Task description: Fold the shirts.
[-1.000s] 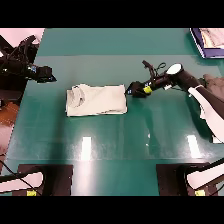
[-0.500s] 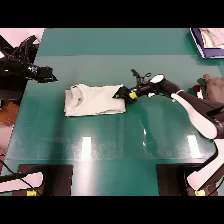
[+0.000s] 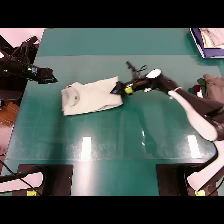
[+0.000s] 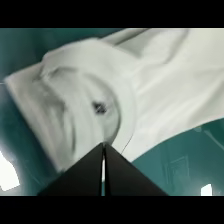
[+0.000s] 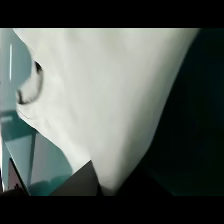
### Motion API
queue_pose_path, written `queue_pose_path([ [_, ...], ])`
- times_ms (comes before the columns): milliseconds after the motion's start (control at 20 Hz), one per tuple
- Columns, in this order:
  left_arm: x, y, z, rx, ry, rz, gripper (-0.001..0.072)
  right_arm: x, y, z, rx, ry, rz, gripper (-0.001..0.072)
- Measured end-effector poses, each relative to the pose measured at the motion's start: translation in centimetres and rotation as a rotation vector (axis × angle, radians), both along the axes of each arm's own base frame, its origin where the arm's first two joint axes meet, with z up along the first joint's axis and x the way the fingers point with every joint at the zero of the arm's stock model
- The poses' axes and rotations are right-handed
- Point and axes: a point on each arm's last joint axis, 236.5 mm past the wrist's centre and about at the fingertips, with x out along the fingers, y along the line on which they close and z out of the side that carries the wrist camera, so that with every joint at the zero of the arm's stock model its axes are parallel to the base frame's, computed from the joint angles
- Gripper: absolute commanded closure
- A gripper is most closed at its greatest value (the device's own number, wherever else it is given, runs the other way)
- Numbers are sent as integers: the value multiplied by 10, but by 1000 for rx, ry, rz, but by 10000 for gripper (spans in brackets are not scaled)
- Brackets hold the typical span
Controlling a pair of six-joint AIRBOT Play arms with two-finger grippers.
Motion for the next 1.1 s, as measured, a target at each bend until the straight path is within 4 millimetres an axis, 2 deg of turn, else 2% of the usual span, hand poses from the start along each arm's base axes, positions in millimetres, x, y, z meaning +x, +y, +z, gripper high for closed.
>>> queue_pose_path([
  [150,1,-8,4,-29,-7,-5,684,23,-76,36,-40,-71,-142,694],
  [250,3,-19,7,-42,-22,-21,684,35,-143,60,-88,-125,-260,694],
  [350,5,-37,9,-48,-46,-49,684,42,-212,81,-141,-174,-385,694],
  [550,4,-87,16,-62,-99,-132,684,42,-339,113,-236,-250,-637,695],
  [650,0,-110,19,-68,-118,-172,684,38,-393,122,-273,-268,-745,695],
  [750,-5,-129,20,-73,-129,-208,684,35,-436,131,-305,-295,-826,695],
  [900,-12,-148,22,-80,-139,-244,683,39,-486,147,-342,-337,-905,695],
  [1100,-16,-160,22,-91,-131,-250,684,53,-526,178,-375,-423,-952,695],
])
